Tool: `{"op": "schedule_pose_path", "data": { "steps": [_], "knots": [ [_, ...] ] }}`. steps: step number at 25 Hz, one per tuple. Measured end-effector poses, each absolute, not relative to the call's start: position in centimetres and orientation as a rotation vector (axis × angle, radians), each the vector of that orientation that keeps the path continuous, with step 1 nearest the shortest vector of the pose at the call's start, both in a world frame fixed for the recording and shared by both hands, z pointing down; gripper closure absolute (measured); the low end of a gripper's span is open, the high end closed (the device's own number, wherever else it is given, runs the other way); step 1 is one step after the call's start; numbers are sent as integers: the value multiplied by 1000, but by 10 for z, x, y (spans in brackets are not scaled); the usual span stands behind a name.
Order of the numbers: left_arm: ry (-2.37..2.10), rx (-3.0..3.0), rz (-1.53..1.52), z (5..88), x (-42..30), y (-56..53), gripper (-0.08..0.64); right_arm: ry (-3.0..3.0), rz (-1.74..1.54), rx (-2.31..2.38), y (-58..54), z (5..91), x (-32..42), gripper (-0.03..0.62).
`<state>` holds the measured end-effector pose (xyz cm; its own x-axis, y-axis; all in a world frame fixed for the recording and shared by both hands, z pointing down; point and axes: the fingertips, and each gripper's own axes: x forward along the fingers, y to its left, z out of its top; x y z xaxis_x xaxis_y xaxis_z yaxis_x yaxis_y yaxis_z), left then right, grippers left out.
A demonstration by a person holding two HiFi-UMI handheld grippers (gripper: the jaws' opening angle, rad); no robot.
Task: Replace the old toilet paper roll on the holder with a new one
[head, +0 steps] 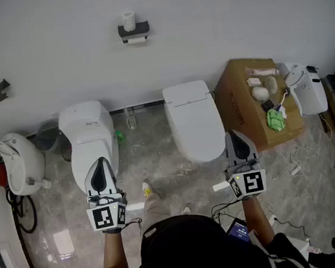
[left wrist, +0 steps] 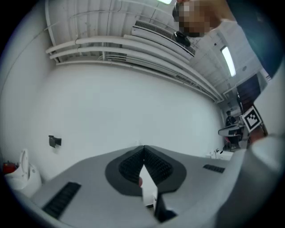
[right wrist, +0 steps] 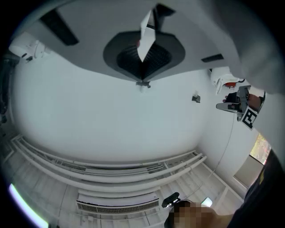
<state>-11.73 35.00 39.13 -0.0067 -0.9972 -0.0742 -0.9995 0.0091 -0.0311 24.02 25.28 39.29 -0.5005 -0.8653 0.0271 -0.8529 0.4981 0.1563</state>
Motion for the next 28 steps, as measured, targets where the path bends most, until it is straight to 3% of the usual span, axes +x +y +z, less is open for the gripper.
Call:
{"op": "schedule_pose_path", "data": {
  "steps": [7,20,23,26,28],
  "knots": [
    [2174,-2159,6,381,-38,430,549,-2710,-168,1458,329,376,295,598],
    [2096,-2163,44,362,-30,474,548,-2763,-191,1523,384,352,307,595],
    [2098,-2137,65,359,-36,479,546,-2762,-189,1516,390,351,306,560],
    [2104,-2132,100,355,-43,482,454,-2757,-194,1522,393,348,303,507],
    [2115,-2125,112,353,-47,483,449,-2750,-202,1539,394,346,304,504]
  ]
}}
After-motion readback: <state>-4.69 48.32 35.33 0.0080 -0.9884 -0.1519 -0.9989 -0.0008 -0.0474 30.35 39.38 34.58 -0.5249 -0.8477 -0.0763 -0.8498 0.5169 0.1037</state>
